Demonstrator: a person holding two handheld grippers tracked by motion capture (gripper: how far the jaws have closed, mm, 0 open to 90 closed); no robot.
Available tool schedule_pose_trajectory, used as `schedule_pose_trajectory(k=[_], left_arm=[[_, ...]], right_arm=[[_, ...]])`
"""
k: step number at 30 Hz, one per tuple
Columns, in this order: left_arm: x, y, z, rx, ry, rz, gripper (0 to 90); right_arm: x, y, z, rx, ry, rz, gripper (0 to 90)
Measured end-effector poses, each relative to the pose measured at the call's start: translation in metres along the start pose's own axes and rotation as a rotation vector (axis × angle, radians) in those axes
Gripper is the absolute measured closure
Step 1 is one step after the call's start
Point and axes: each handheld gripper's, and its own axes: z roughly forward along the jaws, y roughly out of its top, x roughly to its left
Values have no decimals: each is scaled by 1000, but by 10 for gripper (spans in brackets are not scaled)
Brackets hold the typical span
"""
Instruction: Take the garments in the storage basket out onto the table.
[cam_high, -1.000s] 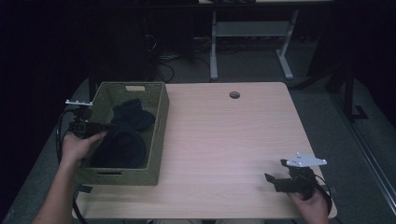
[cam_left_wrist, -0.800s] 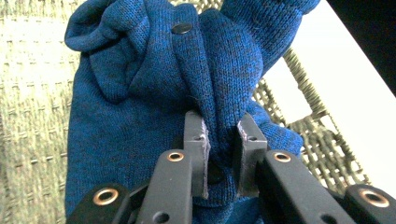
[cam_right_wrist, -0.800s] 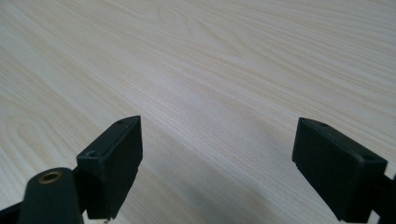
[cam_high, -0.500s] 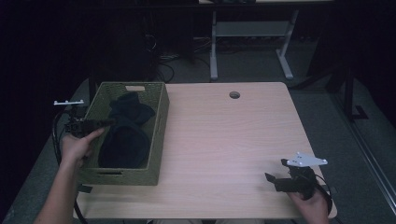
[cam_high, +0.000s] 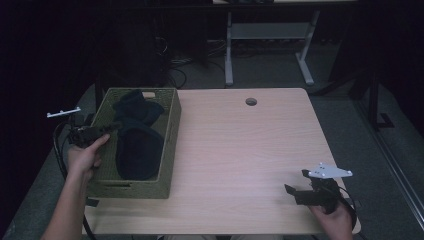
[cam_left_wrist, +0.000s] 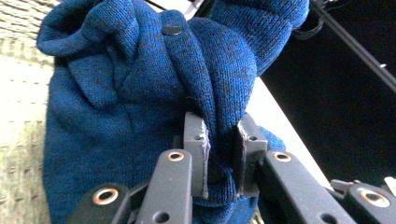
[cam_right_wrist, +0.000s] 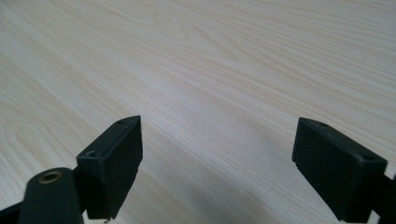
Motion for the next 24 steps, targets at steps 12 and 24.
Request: schedule_pose_trajectory(k=[12, 24], left_arm=[[-1, 5, -8, -49, -42, -20, 785], [-1, 12, -17, -85, -75, -22, 785]], right_arm=[[0, 0, 1, 4, -3, 1, 159], [-1, 0, 1, 3, -3, 0, 159]])
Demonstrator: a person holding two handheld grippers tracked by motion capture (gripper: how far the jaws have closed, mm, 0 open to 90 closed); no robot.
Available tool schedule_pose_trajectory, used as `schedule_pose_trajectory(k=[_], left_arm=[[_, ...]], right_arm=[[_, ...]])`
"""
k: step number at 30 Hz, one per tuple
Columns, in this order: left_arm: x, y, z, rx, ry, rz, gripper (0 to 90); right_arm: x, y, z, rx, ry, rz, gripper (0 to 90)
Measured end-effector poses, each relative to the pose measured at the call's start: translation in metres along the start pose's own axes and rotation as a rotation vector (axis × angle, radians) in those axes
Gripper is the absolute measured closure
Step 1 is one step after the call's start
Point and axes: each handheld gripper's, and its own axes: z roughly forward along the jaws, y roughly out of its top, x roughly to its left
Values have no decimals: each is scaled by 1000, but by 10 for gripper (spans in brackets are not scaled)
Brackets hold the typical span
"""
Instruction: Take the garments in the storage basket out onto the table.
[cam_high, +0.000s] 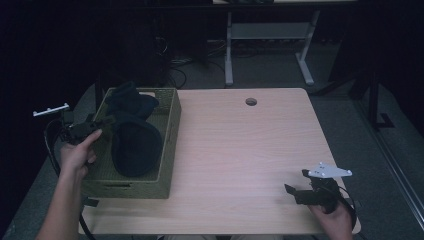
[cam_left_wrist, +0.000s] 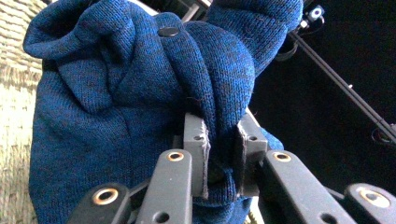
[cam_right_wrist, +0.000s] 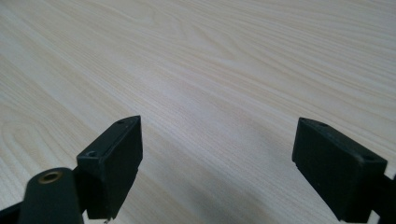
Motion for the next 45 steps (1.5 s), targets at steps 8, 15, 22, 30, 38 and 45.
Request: schedule_pose_trajectory(k=[8, 15, 22, 30, 38, 45], left_arm=[[-8, 9, -8, -16, -17, 15, 785], [-20, 15, -10, -23, -38, 33, 785], [-41, 24, -3, -14, -52, 56, 785], [-67, 36, 5, -5, -87, 98, 785], [-93, 40, 20, 25, -127, 135, 784], [-110, 32, 49, 79, -161, 151, 783]], right_arm=[[0, 0, 0, 1, -3, -4, 159], [0, 0, 0, 0, -2, -3, 159], [0, 1, -1, -1, -2, 0, 159], [-1, 1, -1, -7, 0, -1, 159], [-1, 3, -4, -24, 17, 7, 159], [-2, 3, -4, -26, 18, 7, 159]])
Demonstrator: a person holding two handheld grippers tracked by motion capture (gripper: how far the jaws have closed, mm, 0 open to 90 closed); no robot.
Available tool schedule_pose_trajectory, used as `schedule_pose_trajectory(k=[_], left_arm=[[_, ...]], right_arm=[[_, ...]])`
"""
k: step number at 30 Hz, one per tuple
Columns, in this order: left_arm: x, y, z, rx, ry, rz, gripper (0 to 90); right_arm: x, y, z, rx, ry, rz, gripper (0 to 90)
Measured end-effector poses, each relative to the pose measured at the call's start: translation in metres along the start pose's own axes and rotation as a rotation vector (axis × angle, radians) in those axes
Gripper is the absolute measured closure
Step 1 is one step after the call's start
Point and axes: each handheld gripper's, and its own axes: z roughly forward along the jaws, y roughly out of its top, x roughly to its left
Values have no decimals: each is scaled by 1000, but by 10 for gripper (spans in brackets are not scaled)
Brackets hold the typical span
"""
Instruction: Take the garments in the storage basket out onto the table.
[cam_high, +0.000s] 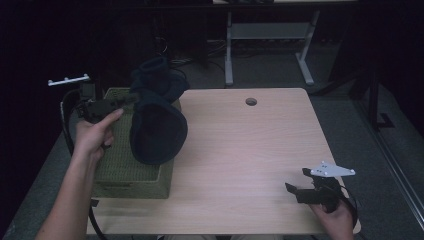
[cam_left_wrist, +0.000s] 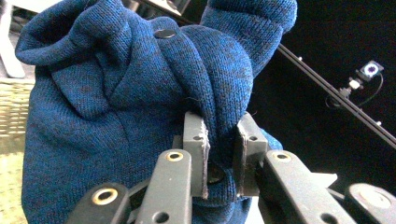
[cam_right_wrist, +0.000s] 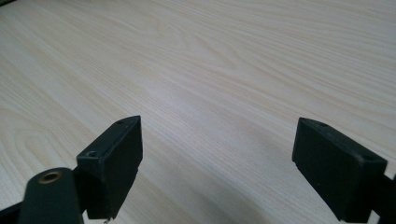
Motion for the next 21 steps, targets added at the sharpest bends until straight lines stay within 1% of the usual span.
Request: schedule_pose_trajectory(k=[2, 3, 4, 5, 6, 7, 8, 9, 10, 14, 15, 16, 18, 20, 21], left_arm=[[-3, -1, 8, 11, -10, -2, 783], [-3, -1, 8, 11, -10, -2, 783], [-7, -2, 15, 21, -20, 4, 783], [-7, -2, 15, 21, -20, 4, 783], [-11, -4, 22, 31, -29, 8, 783], [-11, -4, 22, 31, -29, 8, 783], [-15, -5, 31, 41, -37, 18, 783], [-15, -5, 31, 41, -37, 18, 783], [-18, -7, 38, 55, -37, 19, 783], [-25, -11, 55, 90, -23, 42, 783], [-26, -13, 60, 97, -27, 42, 783], [-26, -13, 60, 97, -27, 42, 783], [-31, -18, 73, 120, -23, 55, 782], [-35, -21, 82, 131, -26, 57, 782], [-35, -21, 82, 131, -26, 57, 782]], right_arm=[[0, 0, 0, 0, -1, 3, 159], [0, 0, 0, 0, -1, 3, 159], [-1, 0, 0, -1, 1, 1, 159], [-1, 0, 0, -1, 1, 1, 159], [-1, 0, -1, -3, 1, 2, 159], [-1, 0, -1, -3, 1, 4, 159], [-1, 0, -1, -4, 3, 4, 159], [-1, 0, -1, -4, 3, 4, 159], [-1, 0, -1, -4, 2, 2, 159], [-1, 1, -2, -6, -2, 2, 159], [-2, 0, -2, -8, -2, -1, 159], [-2, 0, -3, -9, -4, 2, 159], [-2, 0, -4, -11, -5, 3, 159], [-2, 0, -4, -11, -4, 2, 159], [-2, 0, -4, -11, -4, 2, 159]])
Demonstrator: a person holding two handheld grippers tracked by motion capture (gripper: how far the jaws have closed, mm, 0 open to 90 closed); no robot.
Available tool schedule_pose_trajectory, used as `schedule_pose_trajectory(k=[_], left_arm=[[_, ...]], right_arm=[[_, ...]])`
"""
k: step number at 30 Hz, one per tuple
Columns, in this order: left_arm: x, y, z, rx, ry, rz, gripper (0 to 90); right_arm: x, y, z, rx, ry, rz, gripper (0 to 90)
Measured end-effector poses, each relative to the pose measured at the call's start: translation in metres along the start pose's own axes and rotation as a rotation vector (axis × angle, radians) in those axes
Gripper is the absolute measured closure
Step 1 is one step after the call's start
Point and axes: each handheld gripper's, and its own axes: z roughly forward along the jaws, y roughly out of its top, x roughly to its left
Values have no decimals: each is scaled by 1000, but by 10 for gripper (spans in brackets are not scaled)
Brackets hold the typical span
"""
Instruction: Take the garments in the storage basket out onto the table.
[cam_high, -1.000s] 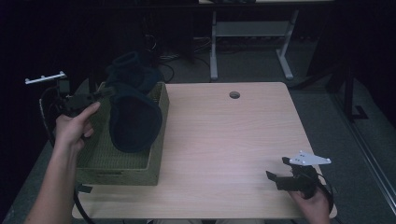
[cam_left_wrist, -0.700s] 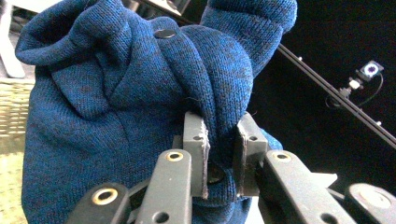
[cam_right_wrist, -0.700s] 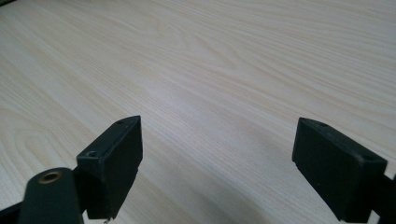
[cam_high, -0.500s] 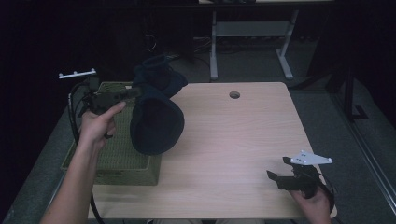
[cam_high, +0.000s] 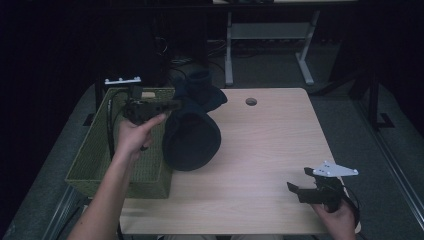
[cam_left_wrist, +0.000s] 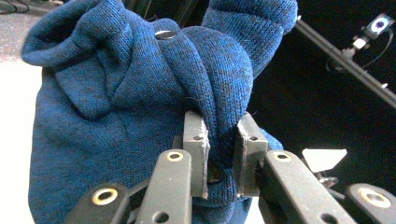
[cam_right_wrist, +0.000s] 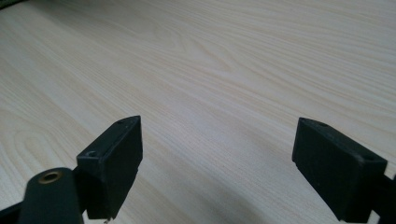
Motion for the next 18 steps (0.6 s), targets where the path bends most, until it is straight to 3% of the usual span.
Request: schedule_pose_trajectory(k=[9, 10, 12, 18], left_arm=[[-19, -13, 50, 73, -2, 22, 778], [-19, -13, 50, 73, -2, 22, 778], [-21, -21, 69, 98, 1, 19, 777], [-19, -40, 101, 168, 32, 15, 772]], right_arm=[[-1, 1, -2, -7, 1, -4, 159], [-1, 1, -2, -7, 1, -4, 159], [-1, 1, -3, -13, 3, -2, 159], [-1, 1, -3, -14, 11, -5, 159]])
